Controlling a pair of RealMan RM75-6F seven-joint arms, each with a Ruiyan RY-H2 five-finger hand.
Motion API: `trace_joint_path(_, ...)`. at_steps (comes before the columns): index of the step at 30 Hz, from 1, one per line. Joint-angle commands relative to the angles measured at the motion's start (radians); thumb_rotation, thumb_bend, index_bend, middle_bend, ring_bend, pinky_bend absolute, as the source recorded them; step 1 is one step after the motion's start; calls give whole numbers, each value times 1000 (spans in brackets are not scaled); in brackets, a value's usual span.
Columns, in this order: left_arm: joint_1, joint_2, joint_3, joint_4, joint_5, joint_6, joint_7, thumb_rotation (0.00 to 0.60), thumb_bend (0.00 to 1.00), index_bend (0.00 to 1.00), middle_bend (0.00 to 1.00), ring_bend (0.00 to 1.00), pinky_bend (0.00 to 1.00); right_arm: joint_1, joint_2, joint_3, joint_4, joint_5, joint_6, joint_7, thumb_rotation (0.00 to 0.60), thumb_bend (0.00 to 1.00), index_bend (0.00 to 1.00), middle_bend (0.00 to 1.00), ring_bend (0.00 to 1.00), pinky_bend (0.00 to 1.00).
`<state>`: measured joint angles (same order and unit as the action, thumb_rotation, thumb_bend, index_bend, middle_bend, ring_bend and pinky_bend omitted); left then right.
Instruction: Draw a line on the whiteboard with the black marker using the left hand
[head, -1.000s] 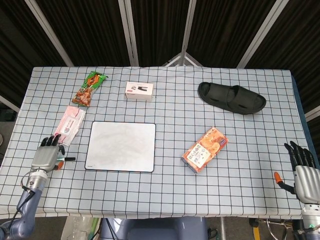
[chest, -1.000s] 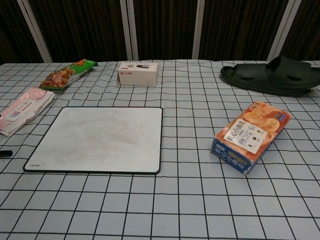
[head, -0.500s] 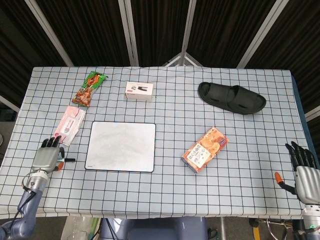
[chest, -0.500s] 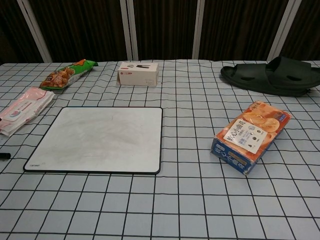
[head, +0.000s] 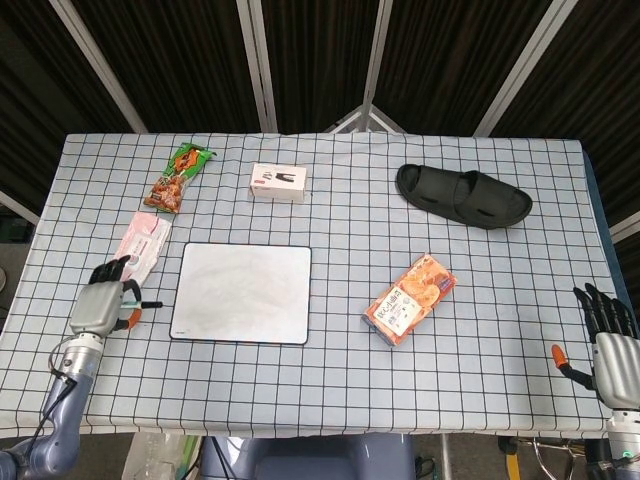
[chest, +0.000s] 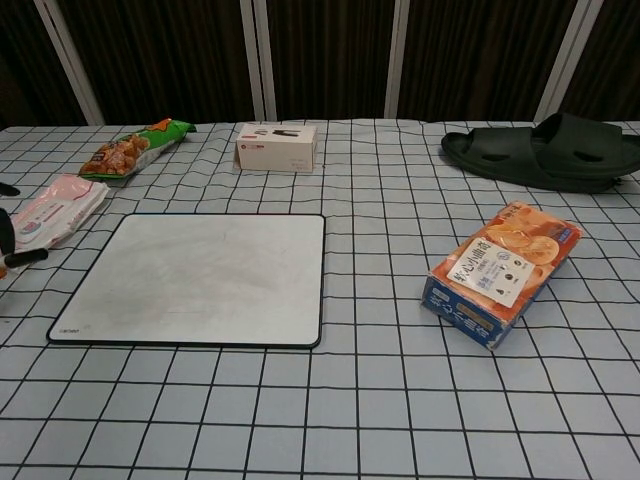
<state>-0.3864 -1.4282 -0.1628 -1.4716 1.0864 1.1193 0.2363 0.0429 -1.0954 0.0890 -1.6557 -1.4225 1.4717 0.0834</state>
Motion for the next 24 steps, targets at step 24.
trace_joint_path(24, -163, -198, -221, -117, -13, -126, -547, 600, 594, 733, 187, 104, 207, 5, -7, 7, 17, 9, -11, 18, 600, 344, 0, 0, 0, 0)
